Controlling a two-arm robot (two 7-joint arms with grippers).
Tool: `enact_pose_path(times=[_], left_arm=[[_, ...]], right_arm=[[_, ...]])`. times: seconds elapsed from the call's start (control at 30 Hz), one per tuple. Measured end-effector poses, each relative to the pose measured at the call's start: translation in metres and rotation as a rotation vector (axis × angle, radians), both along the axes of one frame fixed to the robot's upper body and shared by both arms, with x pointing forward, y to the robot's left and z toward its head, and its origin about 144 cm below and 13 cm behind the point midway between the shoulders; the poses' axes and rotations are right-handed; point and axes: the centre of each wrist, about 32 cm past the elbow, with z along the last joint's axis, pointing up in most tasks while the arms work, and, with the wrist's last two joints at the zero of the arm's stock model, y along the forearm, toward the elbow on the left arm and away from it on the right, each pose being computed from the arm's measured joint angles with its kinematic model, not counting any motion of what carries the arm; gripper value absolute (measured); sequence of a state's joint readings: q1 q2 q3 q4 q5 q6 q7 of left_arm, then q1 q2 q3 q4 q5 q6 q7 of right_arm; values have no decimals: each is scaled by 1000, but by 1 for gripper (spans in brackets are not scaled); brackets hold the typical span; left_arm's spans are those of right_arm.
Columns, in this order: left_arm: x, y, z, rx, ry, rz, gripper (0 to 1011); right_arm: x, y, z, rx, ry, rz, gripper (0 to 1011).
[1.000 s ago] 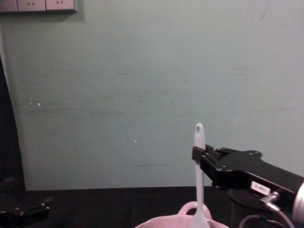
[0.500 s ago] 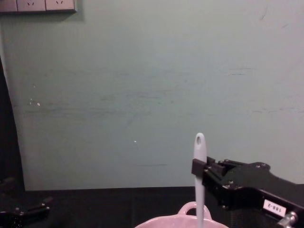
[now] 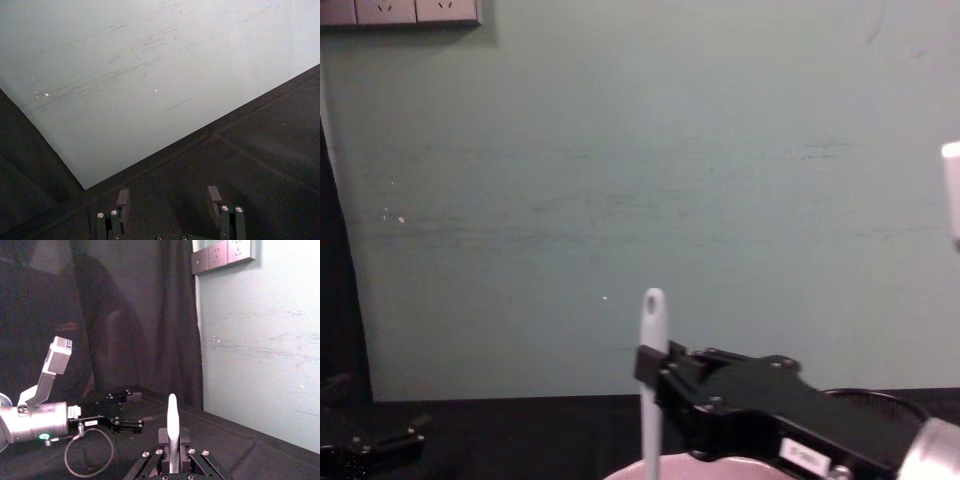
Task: Use the one hand to pick up the spoon and stir the clear water in the bowl.
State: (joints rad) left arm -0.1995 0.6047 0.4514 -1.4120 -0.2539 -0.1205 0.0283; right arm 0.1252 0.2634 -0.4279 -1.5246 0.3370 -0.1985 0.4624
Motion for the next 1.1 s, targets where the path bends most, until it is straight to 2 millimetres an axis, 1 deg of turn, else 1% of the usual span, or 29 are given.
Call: enact_pose_path(times=[0.17, 0.3, 0.47, 0.6, 0.73, 0.87, 0.97, 1.07, 1.1], left_arm=[[0, 0, 0, 0, 0, 0, 1005], [0, 0, 0, 0, 0, 0, 1005], [0, 0, 0, 0, 0, 0, 1005], [0, 0, 0, 0, 0, 0, 1005], [0, 0, 0, 0, 0, 0, 1005], [0, 0, 0, 0, 0, 0, 1005], [0, 0, 0, 0, 0, 0, 1005], [0, 0, 0, 0, 0, 0, 1005], [0, 0, 0, 0, 0, 0, 1005]], right_arm=[[7, 9, -2, 4, -6, 10, 120], [20, 14, -4, 1, -18, 1, 121], [32, 12, -2, -15, -33, -33, 120], [39, 5, -2, -26, -40, -74, 121], [40, -5, -1, -34, -45, -108, 120], [37, -14, -1, -38, -47, -134, 120], [30, -24, -1, -49, -45, -157, 120], [21, -29, 0, -63, -49, -165, 120], [21, -29, 0, -63, -49, -165, 120]])
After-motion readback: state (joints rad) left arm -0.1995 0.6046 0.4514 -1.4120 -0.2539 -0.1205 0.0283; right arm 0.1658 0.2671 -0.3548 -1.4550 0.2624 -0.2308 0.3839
